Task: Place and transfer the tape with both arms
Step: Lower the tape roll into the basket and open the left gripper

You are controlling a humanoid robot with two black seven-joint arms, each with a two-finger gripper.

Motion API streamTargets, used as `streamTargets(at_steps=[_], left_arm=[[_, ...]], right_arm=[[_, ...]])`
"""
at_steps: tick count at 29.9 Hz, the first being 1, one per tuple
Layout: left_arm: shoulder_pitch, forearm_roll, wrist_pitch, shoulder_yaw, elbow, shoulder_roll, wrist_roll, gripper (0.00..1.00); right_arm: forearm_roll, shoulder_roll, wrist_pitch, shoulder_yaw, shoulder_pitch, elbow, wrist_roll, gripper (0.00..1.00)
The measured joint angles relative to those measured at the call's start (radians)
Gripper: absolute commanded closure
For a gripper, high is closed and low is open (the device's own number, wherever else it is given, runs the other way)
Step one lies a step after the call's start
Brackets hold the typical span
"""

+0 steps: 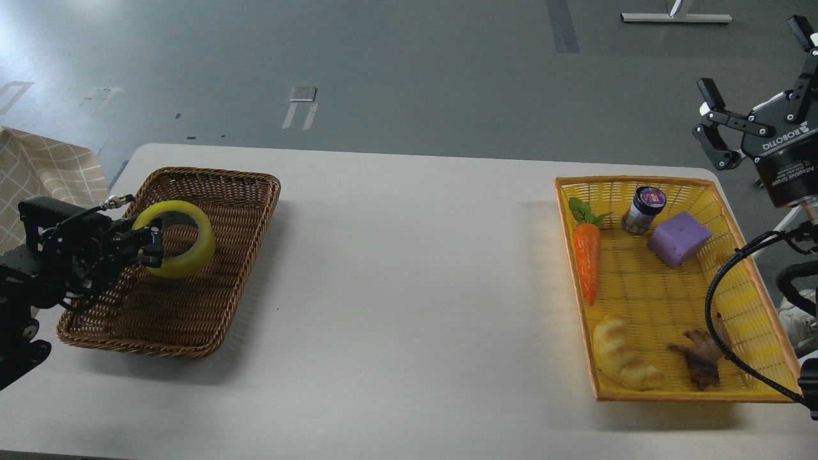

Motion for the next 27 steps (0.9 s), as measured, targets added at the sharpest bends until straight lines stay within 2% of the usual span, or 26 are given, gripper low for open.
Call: streamTargets(at_steps=[3, 6, 8, 9, 10, 15, 16, 20, 22, 27], left_arm=[[0.002, 0.000, 0.001, 0.000, 0.004, -0.003, -0.002, 1.00], [0.005, 0.001, 0.002, 0.000, 0.018, -0.013, -0.003, 0.92], [0.006, 0.001, 0.002, -0.001, 0.022, -0.020, -0.004, 0.70], [0.007, 0.001, 0.002, -0.001, 0.023, -0.022, -0.007, 0.62], [0.007, 0.001, 0.002, -0.004, 0.023, -0.023, -0.011, 0.45], [0.007, 0.001, 0.029, -0.009, 0.028, -0.032, -0.022, 0.13], [0.007, 0.001, 0.041, -0.007, 0.031, -0.035, -0.022, 0.10], [0.007, 0.002, 0.076, -0.001, 0.043, -0.042, -0.024, 0.09], [0.007, 0.002, 0.080, 0.000, 0.055, -0.043, -0.029, 0.04], [0.008, 0.000, 0.094, -0.001, 0.066, -0.044, -0.069, 0.03]], right_arm=[[0.000, 0.000, 0.000, -0.001, -0.003, -0.001, 0.000, 0.00], [0.000, 0.000, 0.000, -0.001, -0.005, -0.001, 0.000, 0.00], [0.000, 0.000, 0.000, -0.001, -0.006, -0.001, 0.000, 0.00], [0.000, 0.000, 0.000, -0.001, -0.006, -0.002, 0.000, 0.00], [-0.001, 0.000, 0.000, -0.001, -0.006, -0.002, 0.000, 0.00], [-0.001, -0.001, 0.000, -0.001, -0.006, -0.003, -0.001, 0.00], [-0.001, -0.001, 0.000, -0.002, -0.006, -0.003, -0.001, 0.00], [-0.001, 0.001, 0.000, -0.002, -0.006, -0.003, -0.002, 0.00], [-0.001, 0.003, 0.000, -0.002, -0.006, -0.002, -0.002, 0.00], [-0.001, 0.004, 0.000, -0.003, -0.006, -0.001, -0.002, 0.00]])
